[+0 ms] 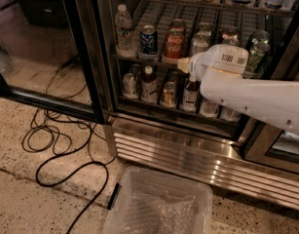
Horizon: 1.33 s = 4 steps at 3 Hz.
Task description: Pick 7up can from middle shelf of fridge
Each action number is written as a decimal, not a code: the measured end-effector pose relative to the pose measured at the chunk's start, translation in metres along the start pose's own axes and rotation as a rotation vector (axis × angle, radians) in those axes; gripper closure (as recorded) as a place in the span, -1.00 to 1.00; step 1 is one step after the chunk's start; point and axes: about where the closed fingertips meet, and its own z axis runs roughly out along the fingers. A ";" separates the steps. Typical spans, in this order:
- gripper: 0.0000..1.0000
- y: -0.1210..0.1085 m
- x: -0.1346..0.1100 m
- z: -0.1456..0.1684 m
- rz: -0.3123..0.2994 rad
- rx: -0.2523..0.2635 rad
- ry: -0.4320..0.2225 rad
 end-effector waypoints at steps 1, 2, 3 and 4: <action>-0.50 0.007 0.004 0.005 -0.072 0.010 -0.015; -0.46 0.013 0.008 0.012 -0.102 0.018 -0.026; -0.44 0.013 0.015 0.019 -0.077 0.026 -0.019; -0.44 0.010 0.012 0.023 -0.063 0.040 -0.036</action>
Offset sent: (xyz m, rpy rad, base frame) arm 0.0069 0.0205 -0.0366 0.3006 -0.0514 -0.1727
